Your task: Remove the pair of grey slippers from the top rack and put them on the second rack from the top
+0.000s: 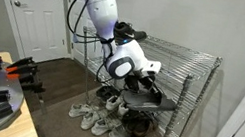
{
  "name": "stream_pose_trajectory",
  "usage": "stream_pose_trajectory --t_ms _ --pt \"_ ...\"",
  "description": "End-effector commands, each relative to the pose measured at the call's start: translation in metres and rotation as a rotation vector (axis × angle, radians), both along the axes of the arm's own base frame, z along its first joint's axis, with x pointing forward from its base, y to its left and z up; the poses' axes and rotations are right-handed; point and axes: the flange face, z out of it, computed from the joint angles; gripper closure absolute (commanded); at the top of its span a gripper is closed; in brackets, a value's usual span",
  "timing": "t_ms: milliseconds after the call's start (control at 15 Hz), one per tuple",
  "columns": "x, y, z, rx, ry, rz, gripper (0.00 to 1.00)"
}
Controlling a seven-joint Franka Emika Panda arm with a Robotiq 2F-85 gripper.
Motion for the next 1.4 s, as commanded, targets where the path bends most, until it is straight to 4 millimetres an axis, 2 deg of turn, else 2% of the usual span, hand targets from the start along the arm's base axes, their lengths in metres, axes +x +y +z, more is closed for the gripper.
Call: stream_pose_trajectory --t_ms 0,200,267,533,733,1000,1200,1333 --pt "-0.010 -0.008 -0.011 -0.022 0.030 0.000 0.96" --pt "-0.029 -0.005 -0.024 0.018 0.080 0.009 0.96" --pt "-0.027 -0.007 -0.025 0.017 0.074 0.007 0.96" --pt "0.002 -0.010 -0.019 0.020 0.005 0.029 0.96" --pt "0.028 -0.003 -0.014 0.043 -0.065 0.055 0.96" --pt "0.022 -0.009 -0.023 0.060 -0.077 0.047 0.96" --pt "0.039 -0.023 -0.017 0.086 -0.149 0.060 0.96" --pt "0.040 -0.031 -0.021 0.092 -0.170 0.082 0.96"
